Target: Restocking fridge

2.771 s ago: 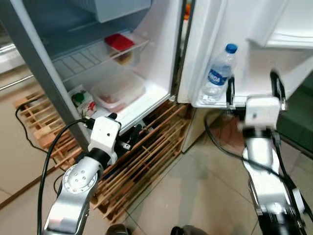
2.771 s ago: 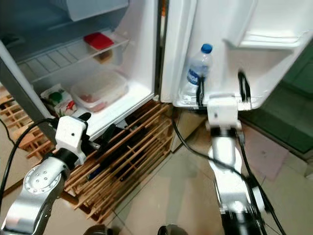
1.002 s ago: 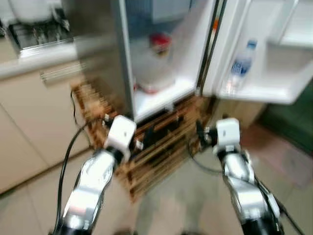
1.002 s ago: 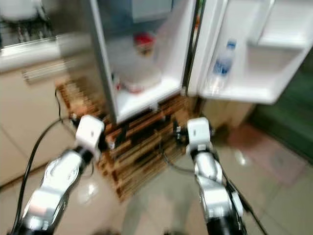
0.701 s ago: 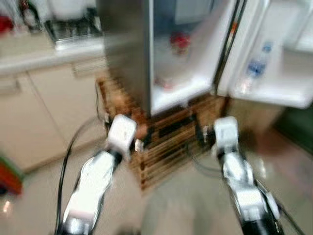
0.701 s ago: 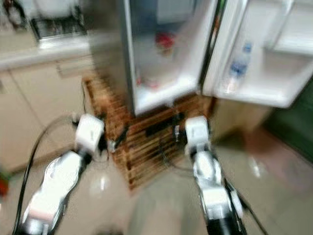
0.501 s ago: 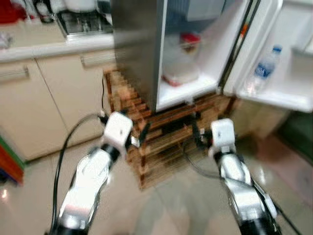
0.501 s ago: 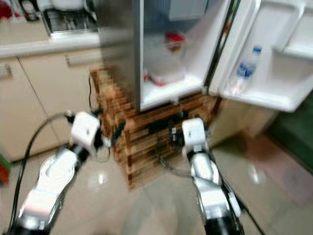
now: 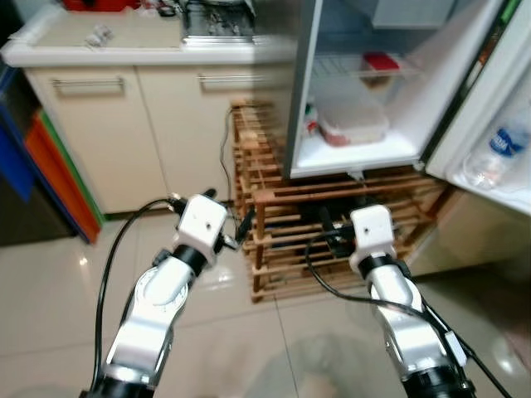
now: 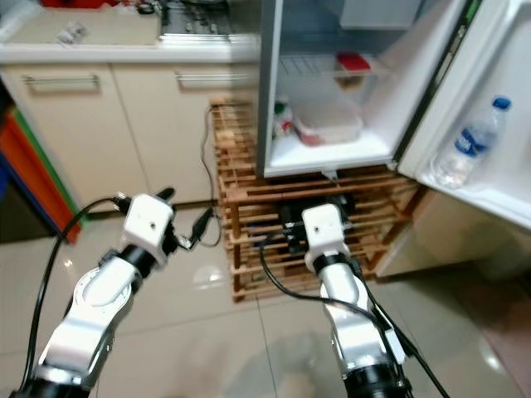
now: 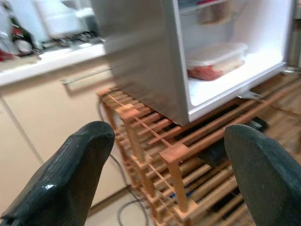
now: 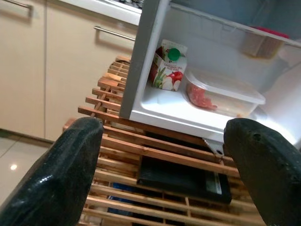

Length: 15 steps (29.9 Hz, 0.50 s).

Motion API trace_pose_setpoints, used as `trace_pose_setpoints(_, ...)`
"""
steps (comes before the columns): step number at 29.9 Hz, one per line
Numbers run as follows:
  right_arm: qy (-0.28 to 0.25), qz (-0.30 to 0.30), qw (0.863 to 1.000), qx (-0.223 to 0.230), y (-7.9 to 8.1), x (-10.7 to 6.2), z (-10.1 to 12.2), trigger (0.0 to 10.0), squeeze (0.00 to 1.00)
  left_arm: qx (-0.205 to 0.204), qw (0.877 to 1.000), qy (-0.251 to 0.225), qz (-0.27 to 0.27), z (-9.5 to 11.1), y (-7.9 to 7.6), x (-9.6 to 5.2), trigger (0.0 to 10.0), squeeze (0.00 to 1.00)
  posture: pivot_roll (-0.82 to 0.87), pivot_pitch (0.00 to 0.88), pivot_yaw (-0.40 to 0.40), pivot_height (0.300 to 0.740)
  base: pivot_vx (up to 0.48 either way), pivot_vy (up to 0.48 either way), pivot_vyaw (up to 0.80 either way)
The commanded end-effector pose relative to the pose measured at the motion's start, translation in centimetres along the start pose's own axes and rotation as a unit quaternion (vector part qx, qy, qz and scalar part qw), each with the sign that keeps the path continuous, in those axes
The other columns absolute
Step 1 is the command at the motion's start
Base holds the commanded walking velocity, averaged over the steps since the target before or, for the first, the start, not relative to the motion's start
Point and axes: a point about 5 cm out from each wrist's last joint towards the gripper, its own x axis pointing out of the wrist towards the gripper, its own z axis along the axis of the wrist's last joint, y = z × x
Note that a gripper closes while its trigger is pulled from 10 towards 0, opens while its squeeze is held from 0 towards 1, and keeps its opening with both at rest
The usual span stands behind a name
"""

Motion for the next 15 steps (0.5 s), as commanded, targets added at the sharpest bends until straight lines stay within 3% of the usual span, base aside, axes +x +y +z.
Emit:
trace_pose_setpoints(1, -0.002, -0.010, 1.000, -0.010, -0.90, -0.20, -0.03, 10.0, 0.00, -0.002, 1.000, 0.001, -0.011, 0.07, -0.83, 0.50, 10.0, 0.00, 0.00, 0.000, -0.012, 0.740, 0.000, -0.461, 0.73)
trace_pose_setpoints(9, -0.005, -0.014, 1.000, -0.004, -0.93, -0.24, -0.09, 10.0, 0.00, -0.005, 1.000, -0.010, -0.022, 0.24, -0.88, 0.62, 10.0, 0.00, 0.00, 0.000, -0.006, 0.740, 0.000, -0.467, 0.74)
trace_pose_setpoints(15, 0.001, -0.021, 1.000, -0.003, -1.10, -0.17, -0.31, 10.0, 0.00, -0.004, 1.000, -0.014, -0.024, 0.34, -1.04, 0.64, 10.0, 0.00, 0.00, 0.000, -0.006, 0.740, 0.000, -0.480, 0.00)
